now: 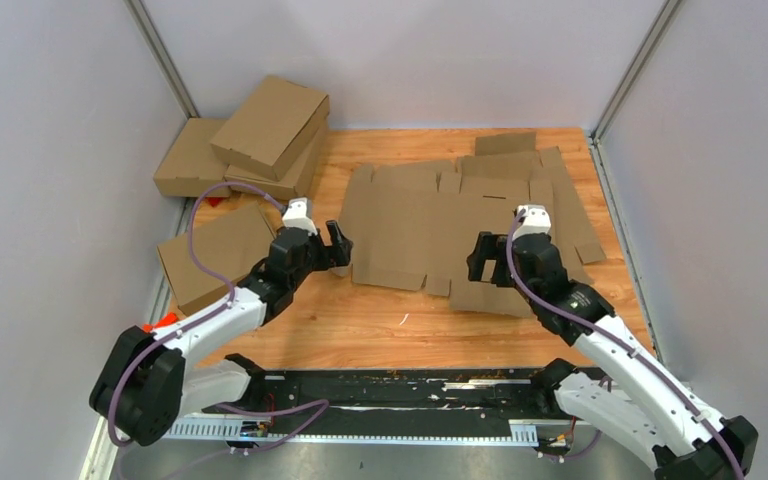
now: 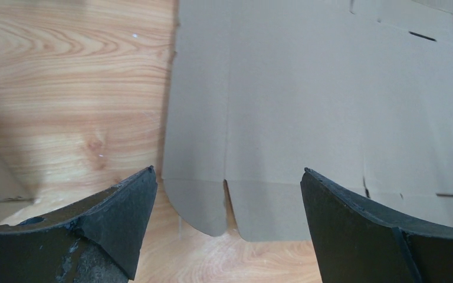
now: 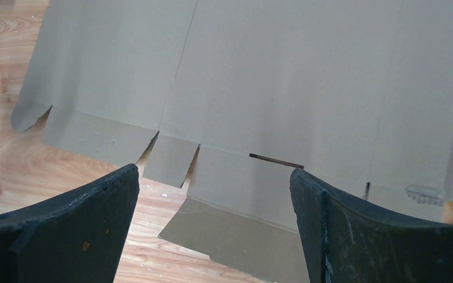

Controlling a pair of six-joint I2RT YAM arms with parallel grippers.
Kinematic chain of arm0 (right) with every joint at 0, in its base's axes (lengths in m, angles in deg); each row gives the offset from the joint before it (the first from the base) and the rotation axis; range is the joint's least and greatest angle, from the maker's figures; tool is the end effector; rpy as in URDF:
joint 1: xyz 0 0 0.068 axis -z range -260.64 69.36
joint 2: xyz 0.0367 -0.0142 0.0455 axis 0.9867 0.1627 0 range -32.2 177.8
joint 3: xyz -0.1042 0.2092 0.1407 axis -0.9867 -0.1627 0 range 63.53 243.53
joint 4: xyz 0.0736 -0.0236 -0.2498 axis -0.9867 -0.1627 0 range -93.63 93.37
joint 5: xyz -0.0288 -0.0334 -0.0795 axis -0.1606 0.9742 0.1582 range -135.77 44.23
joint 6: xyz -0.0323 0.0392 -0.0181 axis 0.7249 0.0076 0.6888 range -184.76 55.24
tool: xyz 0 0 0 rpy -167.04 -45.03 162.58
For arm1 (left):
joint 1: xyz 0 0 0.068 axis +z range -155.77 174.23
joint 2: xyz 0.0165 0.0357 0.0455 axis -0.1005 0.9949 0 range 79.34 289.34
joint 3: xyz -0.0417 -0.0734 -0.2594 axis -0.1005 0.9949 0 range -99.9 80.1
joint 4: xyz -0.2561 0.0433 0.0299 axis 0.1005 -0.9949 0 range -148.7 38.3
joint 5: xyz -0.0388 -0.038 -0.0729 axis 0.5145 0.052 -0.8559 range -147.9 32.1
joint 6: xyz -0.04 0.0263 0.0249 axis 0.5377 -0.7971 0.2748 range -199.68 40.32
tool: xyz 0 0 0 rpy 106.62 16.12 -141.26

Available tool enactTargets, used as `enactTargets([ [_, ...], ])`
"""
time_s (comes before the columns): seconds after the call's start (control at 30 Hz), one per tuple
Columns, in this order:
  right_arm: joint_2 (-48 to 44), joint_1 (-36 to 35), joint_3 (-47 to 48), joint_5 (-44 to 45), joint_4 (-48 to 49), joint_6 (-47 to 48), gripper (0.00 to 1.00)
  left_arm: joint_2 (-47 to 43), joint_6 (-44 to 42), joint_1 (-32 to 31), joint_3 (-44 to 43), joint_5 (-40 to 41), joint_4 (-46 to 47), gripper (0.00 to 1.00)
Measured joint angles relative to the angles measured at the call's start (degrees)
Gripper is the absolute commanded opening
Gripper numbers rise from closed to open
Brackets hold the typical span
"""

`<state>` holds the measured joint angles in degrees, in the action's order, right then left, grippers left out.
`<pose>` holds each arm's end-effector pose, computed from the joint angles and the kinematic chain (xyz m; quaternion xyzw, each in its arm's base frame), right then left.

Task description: Fold the paper box

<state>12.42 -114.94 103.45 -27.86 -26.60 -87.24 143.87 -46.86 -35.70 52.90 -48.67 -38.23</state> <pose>0.1465 0.0868 0.2773 -0.0183 0.8777 0.0968 0.4689 0.2087 -0.1136 0.2067 -0.0649 0.8339 -0.2256 0.4995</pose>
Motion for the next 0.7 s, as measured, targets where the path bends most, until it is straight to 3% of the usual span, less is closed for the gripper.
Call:
enactTargets([
  [0.17,5.6,4.5,0.4,-4.5,-3.5,-6.6,0.95,3.2,-0.1,0.0,-3.6,3.6,-4.2,0.97],
  [0.4,14.9,5.0,3.9,-2.8,-20.3,-20.1,0.93,4.5,-0.2,0.0,-4.0,4.9,-7.0,0.97],
  [0.7,8.6,5.0,5.0,-0.3,-33.5,-33.6,0.98,2.9,-1.2,0.0,-2.4,4.8,-6.4,0.97],
])
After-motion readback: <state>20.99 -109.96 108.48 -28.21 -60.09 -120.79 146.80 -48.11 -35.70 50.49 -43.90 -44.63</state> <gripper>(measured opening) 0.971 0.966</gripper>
